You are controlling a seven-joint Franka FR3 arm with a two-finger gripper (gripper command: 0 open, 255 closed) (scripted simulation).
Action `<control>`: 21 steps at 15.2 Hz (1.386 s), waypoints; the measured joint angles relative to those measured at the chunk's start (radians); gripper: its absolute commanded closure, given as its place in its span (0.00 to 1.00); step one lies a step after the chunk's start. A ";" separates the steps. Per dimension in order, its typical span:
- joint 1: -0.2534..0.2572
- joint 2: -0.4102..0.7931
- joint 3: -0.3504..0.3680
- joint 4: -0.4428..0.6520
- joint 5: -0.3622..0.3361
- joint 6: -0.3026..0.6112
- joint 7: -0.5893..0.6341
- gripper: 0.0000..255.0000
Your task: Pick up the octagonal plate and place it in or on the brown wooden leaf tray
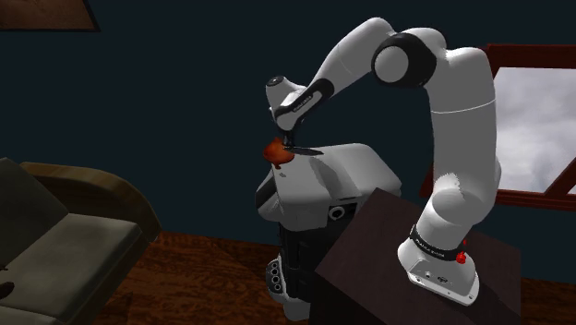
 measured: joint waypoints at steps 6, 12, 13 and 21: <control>0.043 0.204 0.027 0.354 0.039 -0.161 -0.001 1.00; 0.057 0.338 0.032 0.546 0.052 -0.221 -0.004 1.00; 0.058 0.346 0.032 0.549 0.052 -0.215 -0.002 1.00; 0.057 0.406 0.027 0.543 0.043 -0.152 0.019 1.00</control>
